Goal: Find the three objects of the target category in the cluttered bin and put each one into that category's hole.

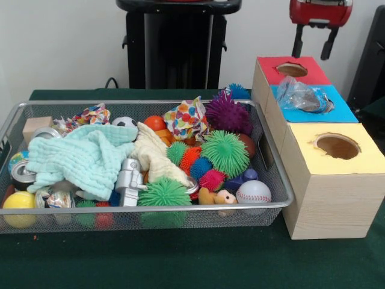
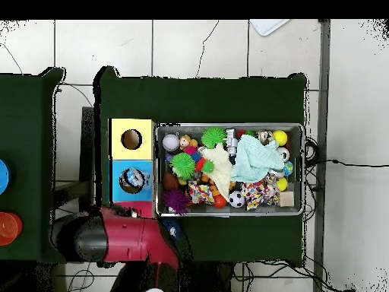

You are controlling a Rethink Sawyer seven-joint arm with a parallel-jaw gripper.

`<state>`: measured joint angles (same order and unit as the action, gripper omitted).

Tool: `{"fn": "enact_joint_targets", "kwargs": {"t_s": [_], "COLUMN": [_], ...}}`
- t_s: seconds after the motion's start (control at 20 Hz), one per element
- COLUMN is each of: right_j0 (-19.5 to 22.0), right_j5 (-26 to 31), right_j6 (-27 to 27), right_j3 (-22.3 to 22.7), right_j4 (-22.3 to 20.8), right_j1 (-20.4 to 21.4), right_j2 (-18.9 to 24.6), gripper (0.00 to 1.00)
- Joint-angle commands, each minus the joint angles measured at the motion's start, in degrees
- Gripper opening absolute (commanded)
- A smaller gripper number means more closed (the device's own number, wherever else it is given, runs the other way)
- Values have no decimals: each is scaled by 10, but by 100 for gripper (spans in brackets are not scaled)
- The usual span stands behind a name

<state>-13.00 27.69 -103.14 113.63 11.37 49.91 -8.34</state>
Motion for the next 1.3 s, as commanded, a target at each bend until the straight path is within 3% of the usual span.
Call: {"fn": "enact_joint_targets", "kwargs": {"t_s": [0.05,0.45,0.55,0.65,0.85,0.95,1.3], "right_j0": [34,61,63,54,50,52,60], "right_j5": [18,-38,-30,14,70,97,132], "right_j6": [-9,-12,-3,-7,-24,-26,-26], "right_j3": [127,143,85,20,-55,-85,-129], "right_j4": [24,2,-30,-52,-70,-75,-89], "right_j1": [57,71,63,54,37,30,17], "right_j2": [81,121,107,85,71,72,76], "gripper": [100,100,100,100,100,100,100]}}
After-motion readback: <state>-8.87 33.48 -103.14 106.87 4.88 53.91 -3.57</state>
